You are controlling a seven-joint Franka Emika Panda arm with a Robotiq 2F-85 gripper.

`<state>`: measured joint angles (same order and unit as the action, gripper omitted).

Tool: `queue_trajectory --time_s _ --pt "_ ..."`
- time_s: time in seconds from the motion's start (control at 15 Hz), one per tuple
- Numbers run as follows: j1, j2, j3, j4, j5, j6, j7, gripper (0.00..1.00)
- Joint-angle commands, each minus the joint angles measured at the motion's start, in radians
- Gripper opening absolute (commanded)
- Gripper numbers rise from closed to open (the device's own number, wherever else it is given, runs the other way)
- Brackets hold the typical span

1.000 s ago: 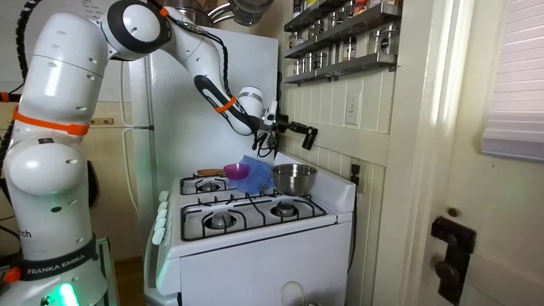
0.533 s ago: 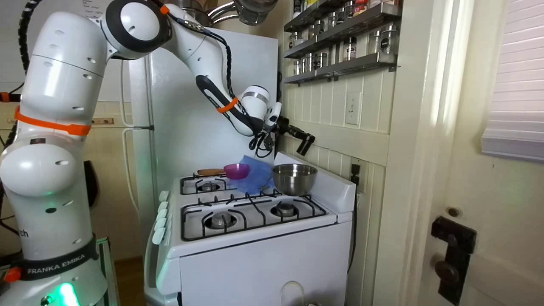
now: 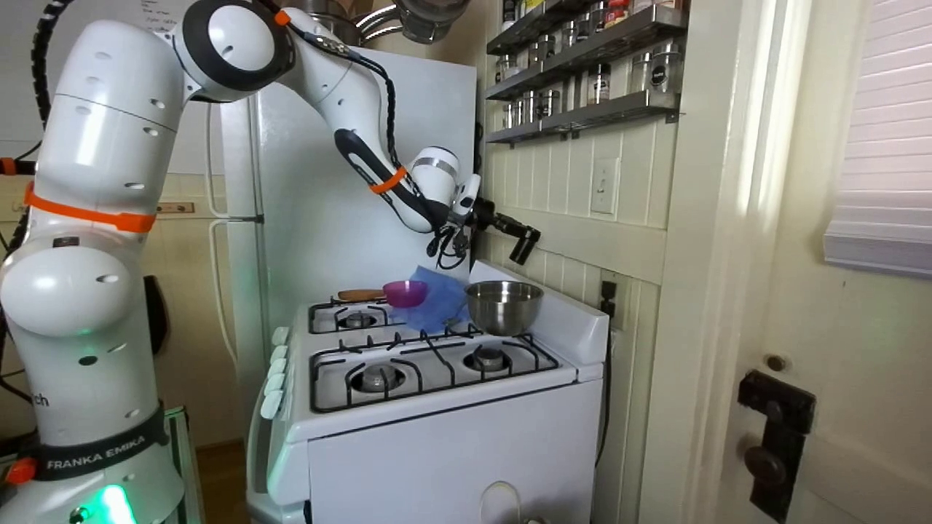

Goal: Put the black bottle on the bottom shelf

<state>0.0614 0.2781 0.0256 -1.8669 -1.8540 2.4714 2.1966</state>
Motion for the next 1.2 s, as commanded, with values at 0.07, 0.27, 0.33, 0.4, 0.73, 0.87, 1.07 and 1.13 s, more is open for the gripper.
queue_trajectory --time_s 0.07,0.27,0.33,0.4,0.73,0.87,1.07,1.13 --pt "0.086 0.085 0.055 0.054 -0.109 -0.366 0.139 0.18" --pt "0.137 0.165 0.081 0.078 -0.189 -0.614 0.186 0.18" --pt "0.151 0.187 0.085 0.082 -0.208 -0.693 0.196 0.18" --pt "0.162 0.216 0.087 0.092 -0.225 -0.769 0.208 0.18" --pt "0.173 0.282 0.106 0.109 -0.261 -0.937 0.231 0.18" --pt "0.165 0.24 0.123 0.064 -0.292 -0.869 0.255 0.18" --pt "0.175 0.176 0.139 0.0 -0.358 -0.845 0.279 0.18" --pt "0.179 0.16 0.146 -0.014 -0.374 -0.856 0.283 0.18"
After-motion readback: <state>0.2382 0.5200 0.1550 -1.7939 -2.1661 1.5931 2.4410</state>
